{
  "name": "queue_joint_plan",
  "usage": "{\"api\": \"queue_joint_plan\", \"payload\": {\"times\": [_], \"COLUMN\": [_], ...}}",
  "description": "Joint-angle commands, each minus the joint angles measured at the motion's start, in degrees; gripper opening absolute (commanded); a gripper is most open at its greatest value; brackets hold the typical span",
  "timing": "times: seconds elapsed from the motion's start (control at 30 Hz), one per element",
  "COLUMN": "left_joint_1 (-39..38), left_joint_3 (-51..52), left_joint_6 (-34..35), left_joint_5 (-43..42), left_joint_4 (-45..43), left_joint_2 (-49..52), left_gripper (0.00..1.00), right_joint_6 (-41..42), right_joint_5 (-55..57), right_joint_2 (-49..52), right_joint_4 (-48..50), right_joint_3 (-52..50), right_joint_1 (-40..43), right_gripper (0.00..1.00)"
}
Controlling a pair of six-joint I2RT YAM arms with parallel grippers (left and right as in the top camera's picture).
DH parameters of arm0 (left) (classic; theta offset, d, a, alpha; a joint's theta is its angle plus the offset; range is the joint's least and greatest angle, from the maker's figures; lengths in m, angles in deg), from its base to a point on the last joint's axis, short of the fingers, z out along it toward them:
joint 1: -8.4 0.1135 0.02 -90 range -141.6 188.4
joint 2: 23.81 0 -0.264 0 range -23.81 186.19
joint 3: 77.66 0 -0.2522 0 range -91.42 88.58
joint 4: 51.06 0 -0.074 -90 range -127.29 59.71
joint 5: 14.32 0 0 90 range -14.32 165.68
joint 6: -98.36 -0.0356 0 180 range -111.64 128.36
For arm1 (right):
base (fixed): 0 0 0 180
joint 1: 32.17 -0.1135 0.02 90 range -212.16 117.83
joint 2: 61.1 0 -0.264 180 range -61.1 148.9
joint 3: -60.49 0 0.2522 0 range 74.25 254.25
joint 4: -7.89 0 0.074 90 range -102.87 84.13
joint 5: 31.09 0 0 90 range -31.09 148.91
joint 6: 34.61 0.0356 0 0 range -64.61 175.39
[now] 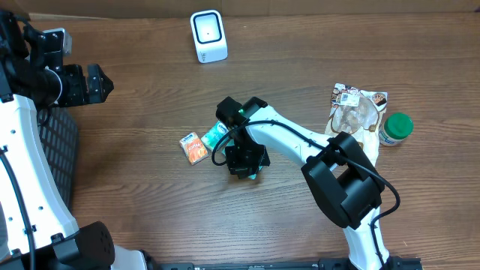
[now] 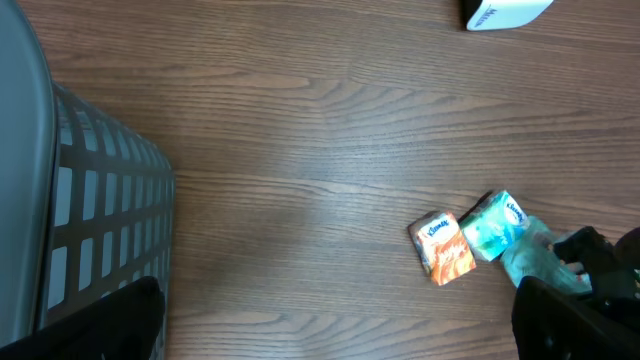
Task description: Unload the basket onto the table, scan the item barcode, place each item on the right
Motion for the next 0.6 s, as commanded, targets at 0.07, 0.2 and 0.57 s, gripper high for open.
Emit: {"api": "queue_joint_plan", "payload": {"times": [0.07,0.2,0.57], "left_joint_1": [-0.39,-0.39,-0.39], "left_joint_3": [-0.57,-0.57,-0.57], "left_joint_6": [-1.03,-1.05,-1.05], "left_joint_5": [-0.09,-0.07,-0.09], "left_joint_4": [-0.11,-0.11,-0.11], "left_joint_2": [-0.07,-0.07,-0.07], "left_gripper": [1.00,0.99,0.99], "right_joint_6": [0.70,-1.31,-22.53], "right_joint_5": [10.01,11.02,-1.46], "right_joint_2": [0.22,0.13,-7.23], "right_joint_4": [-3.17,-4.17,-5.29], "right_joint_3": [-0.26,-0.22,2.95], "right_joint_1": [2.34,5.07,11.74], "right_gripper": [0.06,0.06,0.04]}}
